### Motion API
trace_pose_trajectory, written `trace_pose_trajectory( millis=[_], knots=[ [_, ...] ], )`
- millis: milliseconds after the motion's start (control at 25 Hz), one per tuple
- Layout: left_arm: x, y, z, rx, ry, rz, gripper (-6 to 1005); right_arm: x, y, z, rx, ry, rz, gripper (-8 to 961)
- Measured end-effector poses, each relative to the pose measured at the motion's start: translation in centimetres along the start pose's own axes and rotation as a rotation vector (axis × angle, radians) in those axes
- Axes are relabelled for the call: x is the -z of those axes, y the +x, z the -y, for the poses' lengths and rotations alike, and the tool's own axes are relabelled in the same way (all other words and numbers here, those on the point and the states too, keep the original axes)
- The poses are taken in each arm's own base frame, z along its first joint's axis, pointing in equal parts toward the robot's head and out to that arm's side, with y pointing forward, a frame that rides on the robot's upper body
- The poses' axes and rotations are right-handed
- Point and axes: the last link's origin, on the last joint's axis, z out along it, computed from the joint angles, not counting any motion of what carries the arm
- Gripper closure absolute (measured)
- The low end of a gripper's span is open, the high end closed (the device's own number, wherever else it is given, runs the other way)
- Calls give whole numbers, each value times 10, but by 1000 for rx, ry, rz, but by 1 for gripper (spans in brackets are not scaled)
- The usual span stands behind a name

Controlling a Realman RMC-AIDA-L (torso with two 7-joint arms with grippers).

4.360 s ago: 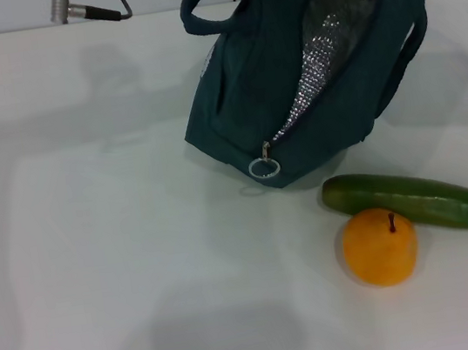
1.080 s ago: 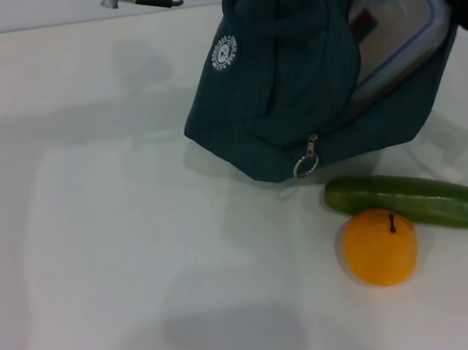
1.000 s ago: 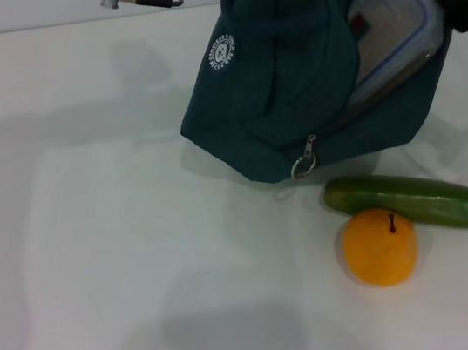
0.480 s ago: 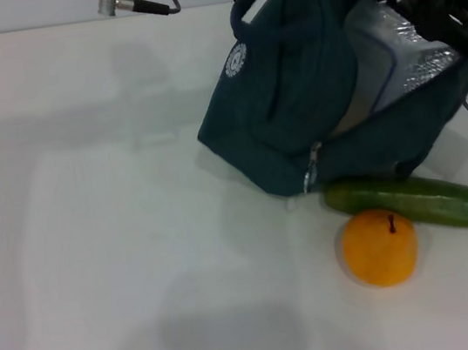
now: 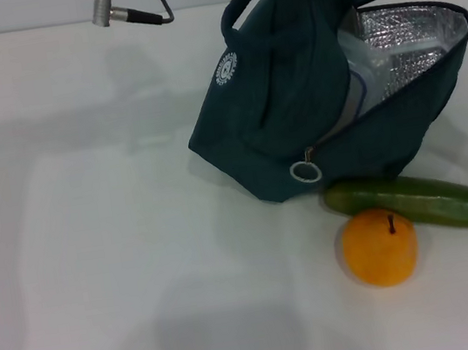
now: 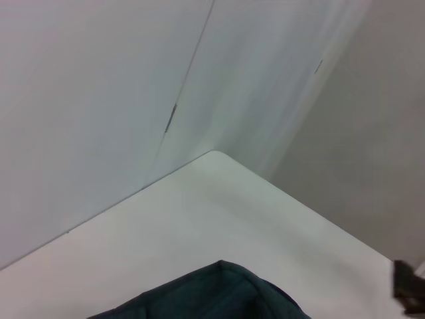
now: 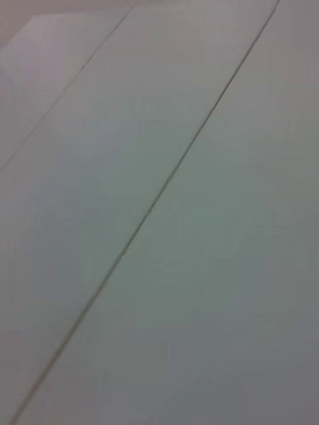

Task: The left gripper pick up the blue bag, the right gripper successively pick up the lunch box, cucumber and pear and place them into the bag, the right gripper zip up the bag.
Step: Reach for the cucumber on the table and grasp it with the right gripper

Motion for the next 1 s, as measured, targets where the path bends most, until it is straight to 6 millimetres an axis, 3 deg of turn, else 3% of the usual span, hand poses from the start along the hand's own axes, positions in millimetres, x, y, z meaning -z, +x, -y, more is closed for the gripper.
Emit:
trace_pose_trajectory(
  millis=[320,520,680,840,1000],
  knots=[
    [1,-3,3,10,8,-7,945,65,-21,-23,356,-14,-72,620],
    [2,-8,8,23,19,-12,946,87,-23,-15,470,103,-161,621],
    [-1,-8,11,27,24,-21,945,107,-27,-10,562,218,-65,621],
    [-1,-7,12,22,26,-37,945,108,-31,-23,684,135,-46,619],
    [0,-8,13,17,17,-59,946,92,-60,-37,691,5,-185,614]
  ],
)
